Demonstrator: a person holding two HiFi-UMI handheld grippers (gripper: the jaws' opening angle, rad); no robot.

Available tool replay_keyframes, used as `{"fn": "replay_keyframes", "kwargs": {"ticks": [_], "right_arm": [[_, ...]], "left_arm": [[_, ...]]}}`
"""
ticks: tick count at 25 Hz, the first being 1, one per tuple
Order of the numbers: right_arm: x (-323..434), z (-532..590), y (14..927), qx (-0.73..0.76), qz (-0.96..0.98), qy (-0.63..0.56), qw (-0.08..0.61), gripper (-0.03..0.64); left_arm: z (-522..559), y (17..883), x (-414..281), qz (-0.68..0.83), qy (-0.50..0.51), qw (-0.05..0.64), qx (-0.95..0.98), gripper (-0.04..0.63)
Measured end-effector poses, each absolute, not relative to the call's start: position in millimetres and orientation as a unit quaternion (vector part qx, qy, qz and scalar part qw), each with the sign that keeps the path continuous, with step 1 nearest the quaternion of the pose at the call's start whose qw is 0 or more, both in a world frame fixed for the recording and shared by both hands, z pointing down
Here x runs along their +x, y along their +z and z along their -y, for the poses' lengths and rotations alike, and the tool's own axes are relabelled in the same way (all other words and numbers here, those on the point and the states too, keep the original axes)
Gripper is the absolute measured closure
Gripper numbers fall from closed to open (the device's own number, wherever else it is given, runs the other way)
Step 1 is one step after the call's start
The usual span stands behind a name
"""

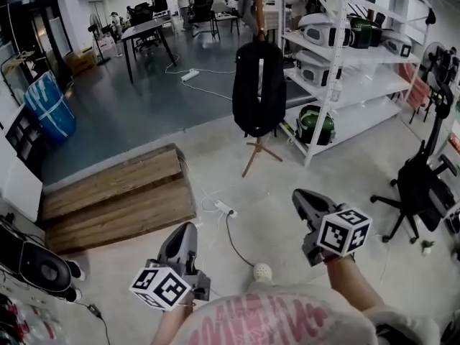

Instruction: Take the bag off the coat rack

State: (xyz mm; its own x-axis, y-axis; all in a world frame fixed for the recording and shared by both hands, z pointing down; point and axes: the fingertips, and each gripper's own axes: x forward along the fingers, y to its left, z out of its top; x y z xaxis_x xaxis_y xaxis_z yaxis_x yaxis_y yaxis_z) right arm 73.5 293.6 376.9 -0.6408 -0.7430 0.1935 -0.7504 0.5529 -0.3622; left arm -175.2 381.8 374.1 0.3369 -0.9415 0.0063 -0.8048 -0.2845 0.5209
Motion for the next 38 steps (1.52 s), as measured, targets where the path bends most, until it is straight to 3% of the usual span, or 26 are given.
{"fn": "replay_keyframes", "kwargs": {"ticks": [12,23,38], "right_arm": [[95.3,-116.3,358.5,0.436,0.878,0.198,0.001,0.611],[97.1,-36.7,393.1,0.436,0.865,0.248,-0.001,0.611],[76.8,76.3,404.7,0.517,0.790,0.314,-0.097,0.611]], "left_arm": [[-200.5,370.7,-173.8,0.555,-0.176,0.211,0.785,0.592],[-123.6,392.7,-174.9,0.560,-0.150,0.244,0.778,0.592],[52.4,378.8,-225.1,0.483,-0.102,0.238,0.836,0.592]]}}
